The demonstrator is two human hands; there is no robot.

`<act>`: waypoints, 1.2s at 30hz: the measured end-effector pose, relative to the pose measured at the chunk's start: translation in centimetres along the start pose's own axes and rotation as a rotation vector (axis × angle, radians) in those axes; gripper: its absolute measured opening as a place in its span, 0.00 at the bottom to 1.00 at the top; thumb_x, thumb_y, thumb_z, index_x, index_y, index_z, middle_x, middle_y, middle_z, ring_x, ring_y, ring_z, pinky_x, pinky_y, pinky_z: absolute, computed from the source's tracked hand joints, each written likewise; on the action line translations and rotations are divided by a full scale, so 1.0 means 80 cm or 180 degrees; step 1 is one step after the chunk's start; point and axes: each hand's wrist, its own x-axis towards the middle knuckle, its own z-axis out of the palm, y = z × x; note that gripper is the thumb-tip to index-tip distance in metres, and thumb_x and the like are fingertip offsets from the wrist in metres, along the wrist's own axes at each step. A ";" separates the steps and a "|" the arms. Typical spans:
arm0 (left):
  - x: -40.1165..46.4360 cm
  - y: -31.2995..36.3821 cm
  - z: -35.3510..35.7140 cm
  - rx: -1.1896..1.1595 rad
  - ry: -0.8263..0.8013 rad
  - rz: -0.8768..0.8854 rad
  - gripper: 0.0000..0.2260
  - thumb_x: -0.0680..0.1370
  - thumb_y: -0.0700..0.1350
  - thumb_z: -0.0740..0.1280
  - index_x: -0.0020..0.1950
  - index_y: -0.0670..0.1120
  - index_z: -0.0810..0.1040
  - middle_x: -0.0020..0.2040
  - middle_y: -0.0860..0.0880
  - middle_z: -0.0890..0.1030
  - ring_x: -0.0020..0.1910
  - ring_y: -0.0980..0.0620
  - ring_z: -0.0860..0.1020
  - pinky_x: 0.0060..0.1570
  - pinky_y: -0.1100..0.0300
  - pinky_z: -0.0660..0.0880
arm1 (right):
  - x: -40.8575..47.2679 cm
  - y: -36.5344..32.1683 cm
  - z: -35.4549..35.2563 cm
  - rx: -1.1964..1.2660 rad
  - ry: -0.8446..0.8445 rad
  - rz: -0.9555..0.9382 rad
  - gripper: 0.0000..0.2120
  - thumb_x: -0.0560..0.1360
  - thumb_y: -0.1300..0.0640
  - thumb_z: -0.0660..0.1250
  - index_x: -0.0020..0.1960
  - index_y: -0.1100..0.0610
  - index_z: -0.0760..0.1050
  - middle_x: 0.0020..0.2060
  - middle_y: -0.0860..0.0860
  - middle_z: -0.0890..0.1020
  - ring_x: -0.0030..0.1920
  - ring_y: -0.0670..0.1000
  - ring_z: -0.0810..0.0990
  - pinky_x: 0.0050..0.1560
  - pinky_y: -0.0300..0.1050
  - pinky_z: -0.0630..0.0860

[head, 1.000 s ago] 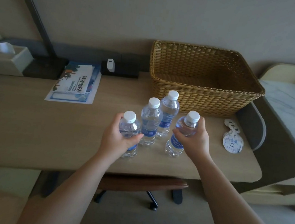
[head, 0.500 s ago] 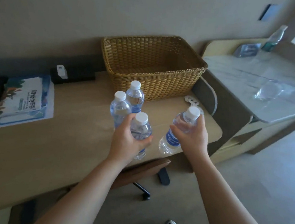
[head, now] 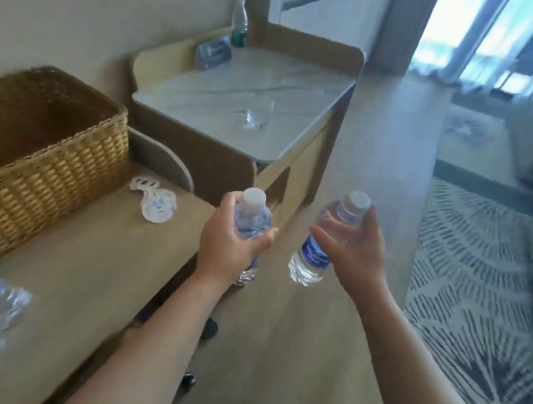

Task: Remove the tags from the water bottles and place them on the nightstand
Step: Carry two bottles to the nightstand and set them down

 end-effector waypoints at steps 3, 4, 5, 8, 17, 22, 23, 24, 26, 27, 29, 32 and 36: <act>0.035 0.030 0.094 -0.0283 -0.0440 0.0023 0.24 0.66 0.54 0.77 0.56 0.55 0.69 0.49 0.60 0.77 0.49 0.62 0.78 0.48 0.60 0.77 | 0.034 0.029 -0.082 -0.0202 0.0504 0.0007 0.26 0.58 0.44 0.78 0.50 0.39 0.68 0.48 0.46 0.84 0.46 0.37 0.81 0.45 0.27 0.74; 0.046 0.041 0.126 -0.0371 -0.0557 0.0032 0.23 0.66 0.53 0.77 0.55 0.54 0.70 0.49 0.57 0.78 0.49 0.59 0.79 0.49 0.56 0.78 | 0.045 0.038 -0.111 -0.0278 0.0647 0.0011 0.25 0.60 0.47 0.79 0.50 0.39 0.68 0.47 0.46 0.84 0.45 0.35 0.80 0.41 0.23 0.71; 0.056 0.052 0.158 -0.0452 -0.0661 0.0043 0.23 0.66 0.53 0.78 0.55 0.54 0.70 0.49 0.55 0.79 0.48 0.56 0.80 0.50 0.52 0.79 | 0.055 0.046 -0.138 -0.0327 0.0751 0.0038 0.25 0.61 0.48 0.79 0.51 0.39 0.69 0.47 0.46 0.84 0.45 0.35 0.81 0.40 0.22 0.70; 0.081 0.088 0.249 -0.0625 -0.0927 0.0071 0.24 0.64 0.55 0.77 0.54 0.55 0.71 0.49 0.55 0.80 0.48 0.55 0.81 0.50 0.49 0.80 | 0.081 0.068 -0.216 -0.0464 0.0990 0.0160 0.27 0.62 0.50 0.80 0.54 0.44 0.69 0.48 0.47 0.84 0.48 0.41 0.82 0.45 0.30 0.74; 0.144 0.166 0.454 -0.0896 -0.1585 0.0140 0.28 0.62 0.57 0.77 0.57 0.51 0.72 0.50 0.54 0.82 0.49 0.53 0.82 0.53 0.48 0.79 | 0.151 0.125 -0.388 -0.0528 0.1659 0.0364 0.27 0.64 0.51 0.79 0.57 0.48 0.68 0.52 0.50 0.83 0.52 0.49 0.83 0.52 0.46 0.78; 0.194 0.187 0.547 -0.0933 -0.1909 0.0118 0.27 0.64 0.53 0.77 0.59 0.49 0.72 0.52 0.50 0.83 0.51 0.50 0.82 0.55 0.45 0.78 | 0.216 0.156 -0.446 -0.0449 0.1870 0.0445 0.27 0.64 0.51 0.79 0.57 0.46 0.68 0.52 0.50 0.82 0.52 0.50 0.83 0.55 0.59 0.78; 0.206 0.189 0.567 -0.0914 -0.1948 0.0128 0.27 0.64 0.52 0.78 0.59 0.49 0.72 0.52 0.50 0.83 0.51 0.50 0.82 0.55 0.45 0.78 | 0.234 0.164 -0.456 -0.0421 0.1896 0.0468 0.27 0.63 0.50 0.79 0.57 0.46 0.68 0.52 0.49 0.82 0.52 0.50 0.83 0.55 0.60 0.78; 0.220 0.189 0.587 -0.0906 -0.1977 0.0141 0.26 0.65 0.51 0.78 0.58 0.50 0.72 0.52 0.52 0.82 0.51 0.52 0.82 0.56 0.46 0.78 | 0.253 0.174 -0.465 -0.0383 0.1932 0.0484 0.27 0.63 0.49 0.78 0.57 0.47 0.69 0.52 0.49 0.82 0.51 0.50 0.83 0.55 0.60 0.78; 0.251 0.190 0.631 -0.0874 -0.2025 0.0189 0.24 0.66 0.50 0.79 0.57 0.53 0.72 0.50 0.57 0.81 0.49 0.56 0.81 0.55 0.49 0.78 | 0.297 0.194 -0.484 -0.0345 0.2006 0.0534 0.29 0.60 0.45 0.78 0.56 0.47 0.69 0.51 0.49 0.83 0.51 0.50 0.83 0.54 0.60 0.78; 0.268 0.190 0.653 -0.0859 -0.2047 0.0213 0.24 0.67 0.50 0.78 0.57 0.54 0.71 0.50 0.58 0.81 0.49 0.58 0.81 0.55 0.50 0.78 | 0.320 0.203 -0.492 -0.0355 0.2022 0.0561 0.29 0.59 0.43 0.77 0.56 0.47 0.69 0.51 0.49 0.83 0.51 0.49 0.83 0.54 0.59 0.79; 0.308 0.189 0.700 -0.0835 -0.2094 0.0233 0.25 0.67 0.50 0.78 0.59 0.54 0.71 0.51 0.55 0.81 0.49 0.54 0.81 0.55 0.51 0.78 | 0.374 0.222 -0.509 -0.0398 0.2030 0.0608 0.30 0.58 0.41 0.76 0.55 0.45 0.68 0.51 0.50 0.82 0.51 0.49 0.83 0.54 0.58 0.79; 0.378 0.195 0.773 -0.0818 -0.2114 0.0256 0.26 0.66 0.50 0.79 0.60 0.52 0.72 0.51 0.54 0.81 0.49 0.52 0.82 0.54 0.52 0.78 | 0.462 0.247 -0.540 -0.0431 0.2032 0.0654 0.29 0.60 0.43 0.77 0.55 0.46 0.68 0.51 0.49 0.82 0.52 0.49 0.83 0.54 0.58 0.79; 0.466 0.215 0.861 -0.0716 -0.2161 0.0325 0.24 0.64 0.52 0.79 0.55 0.54 0.73 0.48 0.55 0.81 0.47 0.54 0.81 0.52 0.52 0.79 | 0.569 0.265 -0.587 -0.0506 0.2118 0.0718 0.27 0.63 0.49 0.78 0.57 0.49 0.70 0.50 0.46 0.81 0.51 0.46 0.82 0.53 0.56 0.80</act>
